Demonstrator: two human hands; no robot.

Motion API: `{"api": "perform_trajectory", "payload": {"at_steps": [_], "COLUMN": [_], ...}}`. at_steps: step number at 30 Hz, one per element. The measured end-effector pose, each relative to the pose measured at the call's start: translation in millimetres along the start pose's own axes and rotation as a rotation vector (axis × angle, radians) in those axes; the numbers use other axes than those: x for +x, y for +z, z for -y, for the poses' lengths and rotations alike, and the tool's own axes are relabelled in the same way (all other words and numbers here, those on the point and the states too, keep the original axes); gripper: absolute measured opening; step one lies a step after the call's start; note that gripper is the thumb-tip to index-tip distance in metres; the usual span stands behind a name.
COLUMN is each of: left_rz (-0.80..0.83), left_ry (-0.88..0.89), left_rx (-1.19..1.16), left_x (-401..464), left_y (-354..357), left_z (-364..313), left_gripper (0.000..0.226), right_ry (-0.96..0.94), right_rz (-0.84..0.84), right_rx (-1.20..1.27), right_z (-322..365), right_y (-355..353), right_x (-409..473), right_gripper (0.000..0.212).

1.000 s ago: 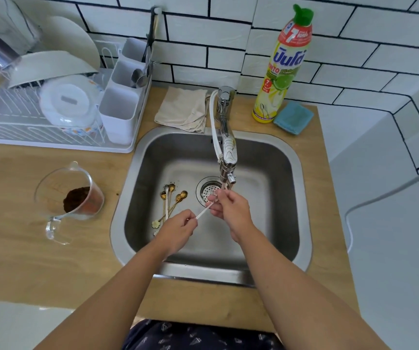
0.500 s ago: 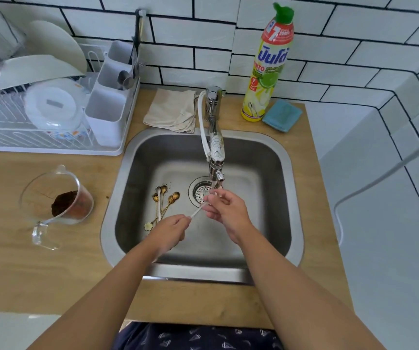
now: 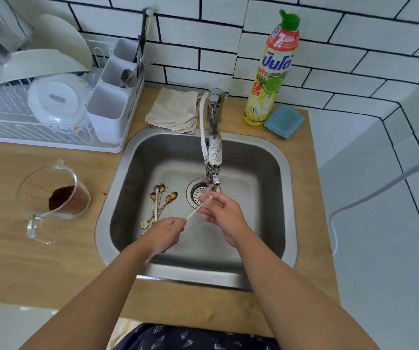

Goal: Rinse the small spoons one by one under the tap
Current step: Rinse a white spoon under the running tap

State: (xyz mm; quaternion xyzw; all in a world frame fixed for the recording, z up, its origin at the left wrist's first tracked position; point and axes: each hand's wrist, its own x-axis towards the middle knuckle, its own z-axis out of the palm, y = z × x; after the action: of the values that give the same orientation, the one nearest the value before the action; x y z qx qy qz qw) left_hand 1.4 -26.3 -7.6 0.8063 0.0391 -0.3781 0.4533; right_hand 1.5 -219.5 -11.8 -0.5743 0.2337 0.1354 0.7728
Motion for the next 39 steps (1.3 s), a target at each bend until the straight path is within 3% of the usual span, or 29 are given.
{"api": "perform_trajectory", "payload": {"at_steps": [5,11,19,22,29,31,34,37,39], "left_rz": [0.127,0.132,0.083,0.081,0.109,0.118,0.146,0.187,0.172], "left_ry": [-0.040,0.029,0.033,0.015,-0.009,0.007,-0.011,-0.041,-0.045], "left_rx": [-0.241,-0.149,-0.070,-0.106,-0.119,-0.133,-0.177,-0.211,-0.191], "left_x": [0.5,-1.5,0.3,0.1,1.5,2.0,3.0,3.1,1.5], "left_y": [-6.5,-3.7,-5.6,-6.2,-7.3,-7.0,-7.0,-7.9,-5.8], "left_z": [-0.3,-2.7,0.4,-0.3,2.4,2.4,-1.5,-8.1,-13.2], "left_gripper": [0.048,0.042,0.049,0.050,0.048,0.048,0.047,0.047,0.046], "right_ry": [-0.003,0.006,-0.057,-0.074,-0.075,-0.061,-0.048,-0.059,-0.070], "right_rz": [0.092,0.012,-0.024,-0.053,-0.057,-0.068,-0.046,-0.038,-0.071], "right_rx": [0.016,0.069,-0.036,-0.074,-0.150,-0.093,-0.052,-0.035,-0.036], "right_z": [1.5,-3.5,-7.7,-4.7,-7.0,-6.2,-2.6,-3.4,-2.4], "right_y": [-4.8,-6.9,0.9,5.1,7.9,6.1,3.2,0.8,0.7], "right_x": [5.8,8.3,6.0,8.3,7.9,9.4,9.2,9.7,9.4], "right_gripper": [0.020,0.008,0.018,0.006,0.026,0.017,0.017,0.031,0.027]}}
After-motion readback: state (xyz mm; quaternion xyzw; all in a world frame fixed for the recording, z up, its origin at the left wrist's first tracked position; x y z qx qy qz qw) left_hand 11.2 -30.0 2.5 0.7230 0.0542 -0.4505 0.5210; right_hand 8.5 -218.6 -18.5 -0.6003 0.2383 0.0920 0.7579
